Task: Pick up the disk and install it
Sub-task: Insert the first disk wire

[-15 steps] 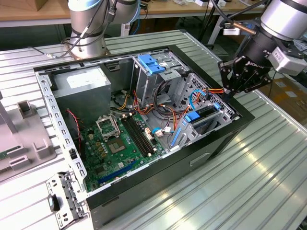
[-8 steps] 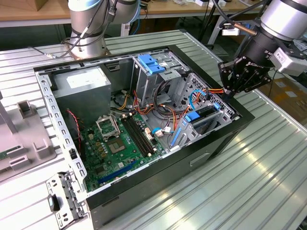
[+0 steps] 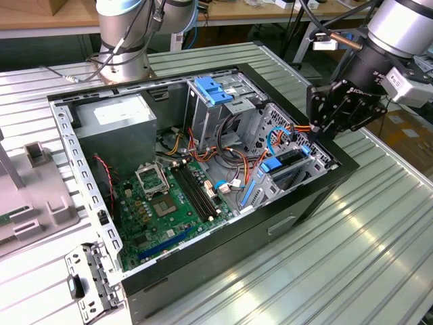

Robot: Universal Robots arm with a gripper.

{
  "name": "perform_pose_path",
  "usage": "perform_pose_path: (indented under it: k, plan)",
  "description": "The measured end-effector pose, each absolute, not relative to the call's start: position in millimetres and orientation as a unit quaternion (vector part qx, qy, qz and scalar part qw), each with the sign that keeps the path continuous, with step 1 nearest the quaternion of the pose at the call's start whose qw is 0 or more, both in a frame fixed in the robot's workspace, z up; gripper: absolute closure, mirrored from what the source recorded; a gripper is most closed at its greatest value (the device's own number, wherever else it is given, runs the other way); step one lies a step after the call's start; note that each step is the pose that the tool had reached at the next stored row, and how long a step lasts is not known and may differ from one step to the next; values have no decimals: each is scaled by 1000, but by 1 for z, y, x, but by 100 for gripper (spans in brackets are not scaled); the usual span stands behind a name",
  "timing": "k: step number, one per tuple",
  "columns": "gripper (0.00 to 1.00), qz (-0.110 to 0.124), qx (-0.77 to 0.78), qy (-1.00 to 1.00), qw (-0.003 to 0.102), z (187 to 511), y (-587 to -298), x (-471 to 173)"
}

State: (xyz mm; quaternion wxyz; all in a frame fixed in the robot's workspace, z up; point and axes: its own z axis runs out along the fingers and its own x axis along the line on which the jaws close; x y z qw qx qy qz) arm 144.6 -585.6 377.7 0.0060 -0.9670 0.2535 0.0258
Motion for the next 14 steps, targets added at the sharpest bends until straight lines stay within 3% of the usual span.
perform_pose_path:
  k: [2, 14]
  plan:
    - [58, 26, -967, 253, 6, 378, -586, 145]
    - [58, 26, -957, 288, 7, 376, -586, 145]
